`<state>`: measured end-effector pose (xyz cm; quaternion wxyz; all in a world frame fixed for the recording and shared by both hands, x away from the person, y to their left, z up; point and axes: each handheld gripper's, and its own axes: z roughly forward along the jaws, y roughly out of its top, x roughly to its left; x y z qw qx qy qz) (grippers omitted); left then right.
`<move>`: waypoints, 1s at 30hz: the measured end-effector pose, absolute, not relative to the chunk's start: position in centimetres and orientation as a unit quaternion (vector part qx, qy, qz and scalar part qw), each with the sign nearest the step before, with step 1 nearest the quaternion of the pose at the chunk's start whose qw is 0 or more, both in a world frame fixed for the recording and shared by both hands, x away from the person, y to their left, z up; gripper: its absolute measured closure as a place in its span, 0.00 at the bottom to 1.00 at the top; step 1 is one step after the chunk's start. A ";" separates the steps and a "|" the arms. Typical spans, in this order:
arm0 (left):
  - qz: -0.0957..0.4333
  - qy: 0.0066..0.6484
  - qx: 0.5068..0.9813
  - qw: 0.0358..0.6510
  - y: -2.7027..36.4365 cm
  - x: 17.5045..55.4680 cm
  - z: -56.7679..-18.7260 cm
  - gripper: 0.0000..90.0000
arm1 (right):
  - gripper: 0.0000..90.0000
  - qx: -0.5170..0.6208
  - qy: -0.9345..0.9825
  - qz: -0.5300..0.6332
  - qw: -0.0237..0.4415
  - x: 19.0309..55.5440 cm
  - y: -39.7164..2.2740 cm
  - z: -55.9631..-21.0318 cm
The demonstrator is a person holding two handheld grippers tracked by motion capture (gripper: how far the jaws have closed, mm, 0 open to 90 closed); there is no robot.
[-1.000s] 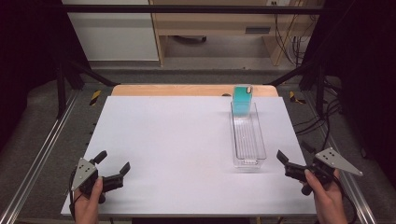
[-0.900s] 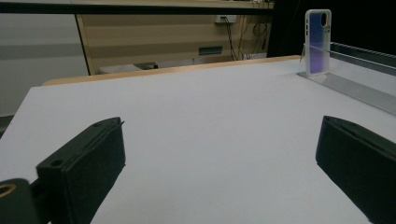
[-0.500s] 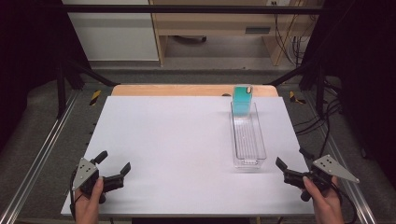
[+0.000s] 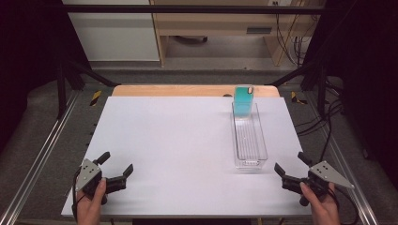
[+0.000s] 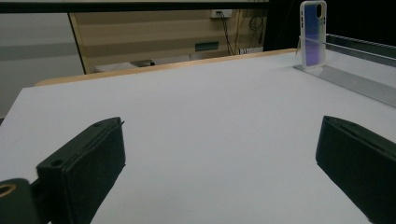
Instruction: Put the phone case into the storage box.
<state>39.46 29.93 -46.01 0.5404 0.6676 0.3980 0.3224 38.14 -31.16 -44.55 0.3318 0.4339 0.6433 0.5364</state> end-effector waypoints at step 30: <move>0.330 0.380 0.657 0.561 30.1 38.9 -45.7 0.01 | 0.04 0.396 0.647 0.572 0.313 40.5 -27.5 -46.4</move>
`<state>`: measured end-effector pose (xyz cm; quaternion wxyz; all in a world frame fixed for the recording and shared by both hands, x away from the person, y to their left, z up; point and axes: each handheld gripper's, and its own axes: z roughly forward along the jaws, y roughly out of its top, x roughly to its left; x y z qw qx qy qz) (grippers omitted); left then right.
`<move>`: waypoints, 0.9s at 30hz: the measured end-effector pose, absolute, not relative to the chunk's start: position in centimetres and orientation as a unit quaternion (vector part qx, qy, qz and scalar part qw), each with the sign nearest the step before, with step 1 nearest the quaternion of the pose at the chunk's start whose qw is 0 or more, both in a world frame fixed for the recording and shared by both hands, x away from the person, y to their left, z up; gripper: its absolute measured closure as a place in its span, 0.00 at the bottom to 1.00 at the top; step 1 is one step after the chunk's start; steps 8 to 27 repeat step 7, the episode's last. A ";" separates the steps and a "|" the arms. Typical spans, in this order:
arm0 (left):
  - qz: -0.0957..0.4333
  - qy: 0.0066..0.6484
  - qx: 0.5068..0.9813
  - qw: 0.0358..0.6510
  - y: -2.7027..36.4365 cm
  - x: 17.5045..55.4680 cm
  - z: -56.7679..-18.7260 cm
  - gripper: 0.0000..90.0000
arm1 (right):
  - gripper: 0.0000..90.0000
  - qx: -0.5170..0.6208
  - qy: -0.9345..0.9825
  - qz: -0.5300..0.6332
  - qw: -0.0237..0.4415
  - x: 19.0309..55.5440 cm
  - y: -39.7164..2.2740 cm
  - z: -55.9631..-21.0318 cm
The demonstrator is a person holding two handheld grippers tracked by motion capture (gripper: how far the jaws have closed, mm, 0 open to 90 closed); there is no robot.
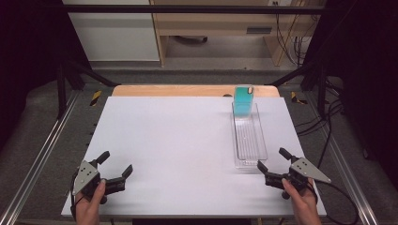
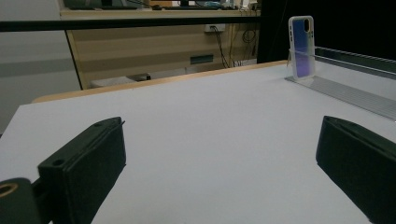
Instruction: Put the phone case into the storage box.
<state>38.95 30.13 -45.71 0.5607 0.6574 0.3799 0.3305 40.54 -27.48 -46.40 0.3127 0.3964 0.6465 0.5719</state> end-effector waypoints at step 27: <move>0.330 0.389 0.648 0.565 30.6 37.3 -45.5 0.01 | 0.06 0.405 0.655 0.555 0.316 40.9 -26.6 -47.2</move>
